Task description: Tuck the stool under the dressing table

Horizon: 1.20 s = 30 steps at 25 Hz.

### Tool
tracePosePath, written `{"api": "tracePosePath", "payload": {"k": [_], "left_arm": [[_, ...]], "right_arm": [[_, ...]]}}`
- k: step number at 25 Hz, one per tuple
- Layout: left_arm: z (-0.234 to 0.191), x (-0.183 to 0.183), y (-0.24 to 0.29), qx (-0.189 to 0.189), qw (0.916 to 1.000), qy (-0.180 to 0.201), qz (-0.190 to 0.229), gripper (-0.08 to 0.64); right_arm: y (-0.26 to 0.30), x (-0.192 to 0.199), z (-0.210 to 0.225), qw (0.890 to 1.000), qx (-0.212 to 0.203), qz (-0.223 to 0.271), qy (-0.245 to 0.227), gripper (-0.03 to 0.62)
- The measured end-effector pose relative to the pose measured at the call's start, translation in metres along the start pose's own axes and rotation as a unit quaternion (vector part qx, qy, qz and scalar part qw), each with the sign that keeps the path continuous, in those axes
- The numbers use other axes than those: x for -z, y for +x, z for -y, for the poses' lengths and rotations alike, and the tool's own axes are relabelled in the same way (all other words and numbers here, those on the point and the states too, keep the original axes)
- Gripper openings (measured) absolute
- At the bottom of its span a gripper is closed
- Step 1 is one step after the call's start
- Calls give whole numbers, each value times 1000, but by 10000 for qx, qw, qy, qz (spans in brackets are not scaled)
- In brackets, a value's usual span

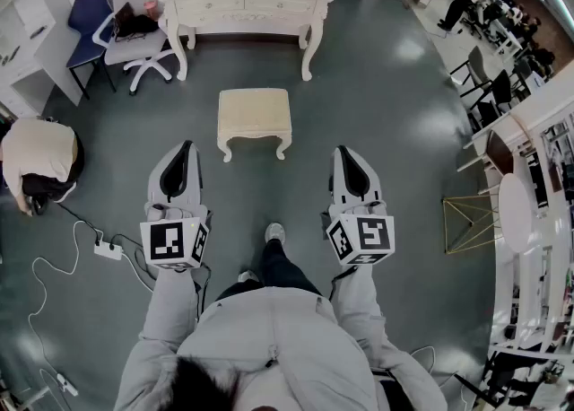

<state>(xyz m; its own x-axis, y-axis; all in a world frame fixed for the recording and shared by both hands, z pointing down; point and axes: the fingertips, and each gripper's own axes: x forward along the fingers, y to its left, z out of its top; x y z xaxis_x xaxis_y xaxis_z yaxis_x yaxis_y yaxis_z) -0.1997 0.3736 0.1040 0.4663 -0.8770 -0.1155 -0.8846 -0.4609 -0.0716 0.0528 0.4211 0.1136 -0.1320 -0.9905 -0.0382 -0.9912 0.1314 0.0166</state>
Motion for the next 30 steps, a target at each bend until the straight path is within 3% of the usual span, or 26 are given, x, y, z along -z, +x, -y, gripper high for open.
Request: {"api": "tracePosePath", "payload": {"k": [14,30], "left_arm": [[-5,1,23,-20,10000,-30,37,9],[-21,15,136,-119,9999,-91,85,9]], "right_arm": [[25,-1,6,10000,-76,19,46,2],[134,3,52,9996,-266,-6,74,3]]}}
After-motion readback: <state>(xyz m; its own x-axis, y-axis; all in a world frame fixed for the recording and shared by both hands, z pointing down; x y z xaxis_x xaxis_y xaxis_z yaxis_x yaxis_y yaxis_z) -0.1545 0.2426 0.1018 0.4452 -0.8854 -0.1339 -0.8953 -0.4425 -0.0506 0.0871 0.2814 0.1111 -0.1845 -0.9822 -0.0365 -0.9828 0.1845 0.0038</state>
